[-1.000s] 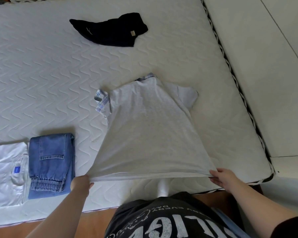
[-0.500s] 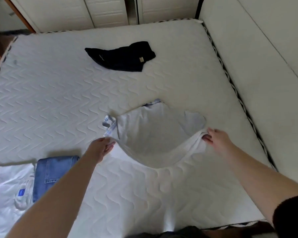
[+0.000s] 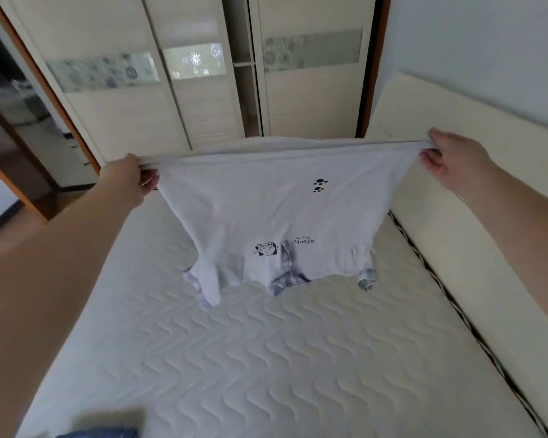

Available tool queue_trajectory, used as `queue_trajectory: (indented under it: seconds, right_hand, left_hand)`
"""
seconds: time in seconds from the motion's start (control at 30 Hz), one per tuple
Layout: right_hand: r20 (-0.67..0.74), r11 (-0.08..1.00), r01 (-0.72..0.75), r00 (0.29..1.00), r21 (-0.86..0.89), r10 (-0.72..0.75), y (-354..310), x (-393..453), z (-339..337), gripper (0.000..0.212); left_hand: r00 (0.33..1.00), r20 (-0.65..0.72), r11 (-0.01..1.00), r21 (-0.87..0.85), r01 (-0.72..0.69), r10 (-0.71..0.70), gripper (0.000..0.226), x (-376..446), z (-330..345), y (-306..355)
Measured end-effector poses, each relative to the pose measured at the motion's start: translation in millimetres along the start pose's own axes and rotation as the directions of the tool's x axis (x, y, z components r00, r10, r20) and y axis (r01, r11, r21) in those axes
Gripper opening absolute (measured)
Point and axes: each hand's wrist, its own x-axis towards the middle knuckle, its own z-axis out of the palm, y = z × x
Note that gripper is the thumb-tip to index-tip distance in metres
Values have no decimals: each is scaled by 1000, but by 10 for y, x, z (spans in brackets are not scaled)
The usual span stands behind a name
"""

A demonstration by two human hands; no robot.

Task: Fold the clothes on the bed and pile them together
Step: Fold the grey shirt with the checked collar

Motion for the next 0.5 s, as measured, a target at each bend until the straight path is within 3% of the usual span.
queue_trajectory:
  seconds: [0.1, 0.2, 0.3, 0.4, 0.43, 0.5]
  right_hand:
    - [-22, 999, 2, 1000, -38, -3, -6, -76, -117, 12]
    - [-18, 993, -60, 998, -97, 59, 331, -189, -399, 13]
    - [-16, 959, -189, 982, -213, 190, 970, -380, -786, 16]
    - [-86, 864, -400, 915, -307, 394, 1809, -681, -1279, 36]
    - [-120, 824, -466, 883, -321, 453, 2083, -805, -1454, 33]
    - [-176, 745, -579, 814, -330, 554, 2612, -1074, -1820, 6]
  left_hand:
    - [1000, 13, 995, 98, -21, 20, 17, -68, -114, -49]
    - [998, 26, 977, 205, 54, -60, 18, -242, -394, -492]
    - [986, 5, 945, 284, 160, -168, 18, -520, -785, -1270]
    - [965, -13, 909, 334, 251, -262, 22, -862, -1230, -2200]
    - [955, -23, 889, 359, 283, -295, 25, -968, -1396, -2509]
    - [933, -65, 848, 399, 348, -353, 29, -1199, -1756, -3096]
